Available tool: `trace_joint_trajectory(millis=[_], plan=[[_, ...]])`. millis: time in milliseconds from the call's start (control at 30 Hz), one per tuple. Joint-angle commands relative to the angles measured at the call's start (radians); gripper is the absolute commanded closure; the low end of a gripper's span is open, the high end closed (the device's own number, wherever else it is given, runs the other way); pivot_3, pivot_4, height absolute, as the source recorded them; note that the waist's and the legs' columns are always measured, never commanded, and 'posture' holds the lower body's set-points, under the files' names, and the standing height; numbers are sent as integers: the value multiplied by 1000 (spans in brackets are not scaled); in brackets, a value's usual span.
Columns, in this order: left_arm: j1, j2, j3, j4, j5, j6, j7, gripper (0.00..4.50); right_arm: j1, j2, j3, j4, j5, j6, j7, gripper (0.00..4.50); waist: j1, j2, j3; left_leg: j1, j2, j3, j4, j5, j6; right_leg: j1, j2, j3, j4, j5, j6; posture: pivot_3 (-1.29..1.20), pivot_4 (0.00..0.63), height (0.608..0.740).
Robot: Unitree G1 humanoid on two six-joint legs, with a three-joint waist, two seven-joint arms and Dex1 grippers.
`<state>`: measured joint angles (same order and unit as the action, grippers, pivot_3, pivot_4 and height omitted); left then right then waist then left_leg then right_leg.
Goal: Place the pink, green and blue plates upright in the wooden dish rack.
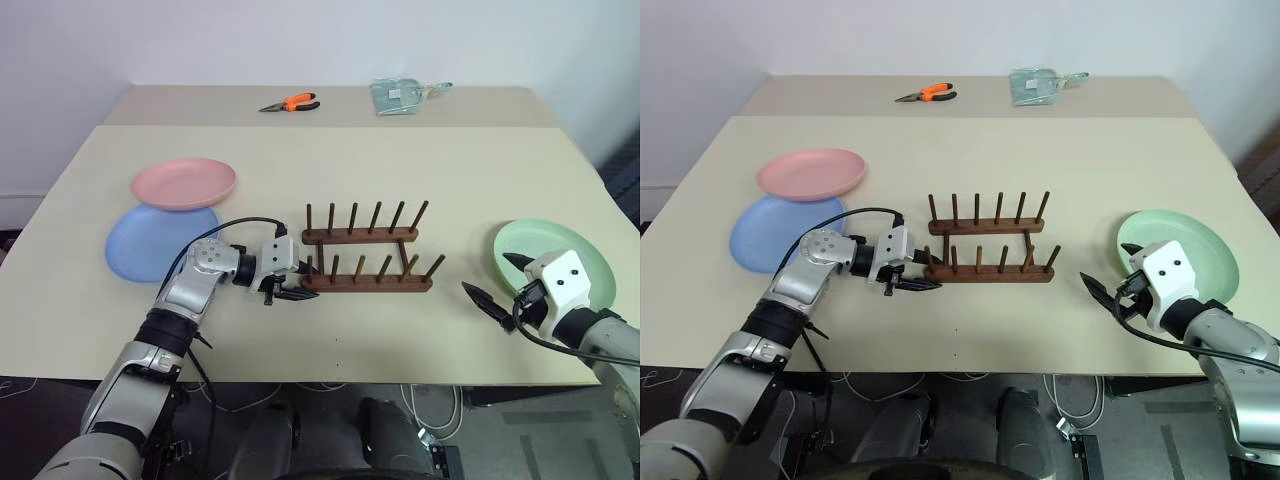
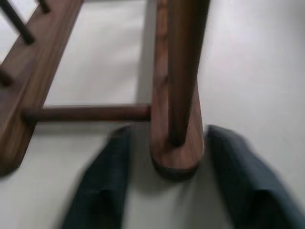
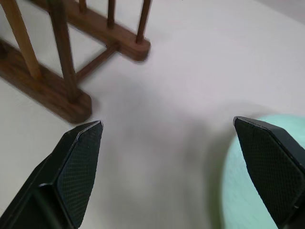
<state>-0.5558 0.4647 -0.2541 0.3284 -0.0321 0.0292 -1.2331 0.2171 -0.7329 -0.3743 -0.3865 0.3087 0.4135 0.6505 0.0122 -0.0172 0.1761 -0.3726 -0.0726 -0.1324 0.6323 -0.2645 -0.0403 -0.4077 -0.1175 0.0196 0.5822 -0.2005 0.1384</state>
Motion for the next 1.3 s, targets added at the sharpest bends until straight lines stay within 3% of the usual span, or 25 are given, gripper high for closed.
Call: trace_joint_trajectory(millis=[33,67,167,233,267,367,467,600,933,1033,1100,1133,1233,1300], plan=[[69,61,48,-136,-36,108,28,1333,50,-22,-23,-41,23,0,56,1303,-1,0,0,0,0,0,-1,0,0,0,0,0,0,0,0,0,150,740],[94,75,59,-177,-53,142,30,1333,60,-22,-15,-57,28,4,64,1713,-4,1,0,0,0,0,-1,0,0,0,0,0,0,0,0,0,150,740],[206,135,97,-378,-152,326,21,2290,92,-18,56,-126,34,24,91,3267,-12,1,0,1,1,0,-1,0,0,-1,1,0,1,-1,0,0,150,740],[282,164,95,-515,-209,431,22,3237,96,-5,132,-162,14,27,88,4282,-20,2,-1,1,2,0,-1,0,0,-1,0,0,2,-4,0,0,150,740],[315,155,81,-571,-218,467,50,3755,77,11,179,-160,-7,29,70,4500,-21,2,-1,1,2,0,-1,0,0,0,0,0,2,-4,0,0,150,740],[350,110,46,-644,-215,520,138,3755,21,42,269,-126,-63,30,22,4500,-15,1,-1,0,2,-1,1,0,0,0,-1,0,1,-5,0,0,150,740],[346,35,2,-617,-129,461,271,3755,-55,73,360,-70,-131,29,-21,4500,-3,1,-1,0,1,-1,2,0,0,0,-1,0,1,-5,-1,0,150,740],[241,-144,11,-390,19,443,611,3755,-266,192,436,134,-255,45,-190,4500,1,0,-1,1,0,-1,2,0,-1,1,0,0,1,-3,-2,0,150,740],[72,-206,25,-94,35,274,681,3755,-483,267,430,369,-296,-14,-253,4500,-1,1,-4,3,0,-1,2,2,-2,2,1,0,2,2,-3,0,150,740],[94,-169,56,-150,-6,296,637,3785,-467,248,402,303,-227,2,-178,3734,-4,1,-4,3,0,-1,1,2,-2,2,1,0,2,2,-2,0,150,740],[134,-132,103,-247,-74,324,583,3255,-444,234,381,239,-189,4,-137,2833,-16,1,-4,2,0,-1,0,2,-2,0,1,0,2,2,-2,0,150,740],[154,-118,141,-300,-118,339,565,2954,-431,229,372,201,-170,3,-119,2250,-24,1,-4,2,0,-1,0,2,-2,0,1,0,3,2,-2,0,150,740],[168,-114,263,-402,-232,411,589,1462,-403,218,358,116,-128,17,-83,779,-26,2,-3,0,1,-1,-1,2,-2,-3,1,0,3,2,-2,0,150,740],[104,-132,441,-412,-284,441,753,532,-380,202,367,62,-116,26,-58,0,-23,2,-3,0,0,-2,0,2,-2,-2,1,0,4,2,-2,0,150,740]])
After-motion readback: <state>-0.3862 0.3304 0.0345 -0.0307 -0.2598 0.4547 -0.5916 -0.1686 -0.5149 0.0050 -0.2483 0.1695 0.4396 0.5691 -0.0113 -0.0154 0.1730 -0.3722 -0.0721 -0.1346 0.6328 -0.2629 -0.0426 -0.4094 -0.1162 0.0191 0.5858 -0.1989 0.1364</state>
